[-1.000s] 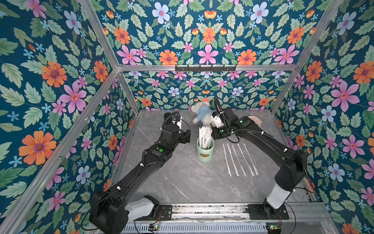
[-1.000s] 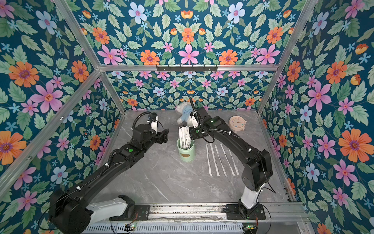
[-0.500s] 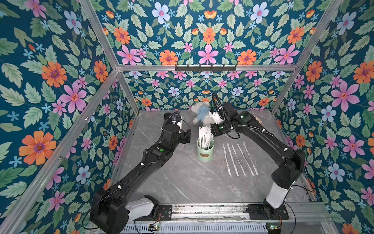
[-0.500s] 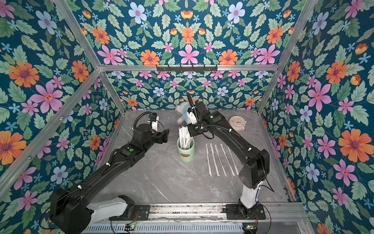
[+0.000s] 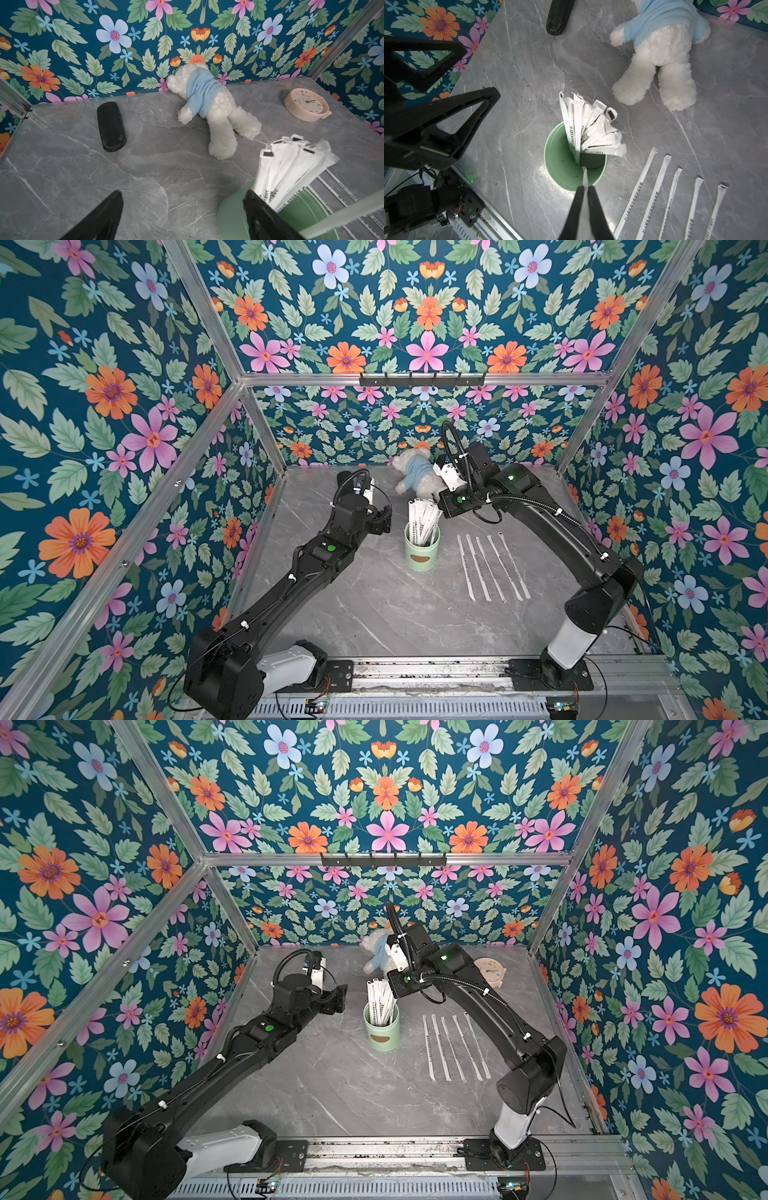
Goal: Take the straws out of the storage container
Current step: Pick up the straw from the container, then place the straw at the center of the board.
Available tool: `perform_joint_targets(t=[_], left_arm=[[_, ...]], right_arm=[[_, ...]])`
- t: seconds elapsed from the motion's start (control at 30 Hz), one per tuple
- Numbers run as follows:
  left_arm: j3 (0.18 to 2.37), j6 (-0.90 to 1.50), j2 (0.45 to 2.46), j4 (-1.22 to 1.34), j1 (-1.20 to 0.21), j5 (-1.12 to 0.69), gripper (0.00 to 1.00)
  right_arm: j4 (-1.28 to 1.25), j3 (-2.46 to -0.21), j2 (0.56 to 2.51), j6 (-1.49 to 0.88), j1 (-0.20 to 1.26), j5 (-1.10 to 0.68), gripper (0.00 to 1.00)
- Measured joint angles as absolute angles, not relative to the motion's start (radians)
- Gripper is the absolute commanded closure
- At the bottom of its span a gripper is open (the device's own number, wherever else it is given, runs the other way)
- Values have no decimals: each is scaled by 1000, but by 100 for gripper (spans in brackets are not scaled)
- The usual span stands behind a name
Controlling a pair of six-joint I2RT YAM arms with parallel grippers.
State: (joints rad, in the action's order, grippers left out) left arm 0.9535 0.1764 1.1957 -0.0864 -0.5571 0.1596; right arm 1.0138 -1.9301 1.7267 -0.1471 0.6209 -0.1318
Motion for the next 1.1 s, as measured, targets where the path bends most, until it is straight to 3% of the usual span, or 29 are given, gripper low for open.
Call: perform_joint_targets(t=[0.43, 0.87, 1.1], left_arm=[[965, 182, 1195, -90, -557, 158, 7], [1050, 210, 1232, -103, -557, 144, 7], [1016, 229, 1232, -109, -557, 145, 7]], right_arm=[[1156, -2098, 1652, -128, 622, -123, 92], [1337, -2134, 1496, -75, 604, 131, 92], [1384, -2082, 1428, -78, 478, 208, 93]])
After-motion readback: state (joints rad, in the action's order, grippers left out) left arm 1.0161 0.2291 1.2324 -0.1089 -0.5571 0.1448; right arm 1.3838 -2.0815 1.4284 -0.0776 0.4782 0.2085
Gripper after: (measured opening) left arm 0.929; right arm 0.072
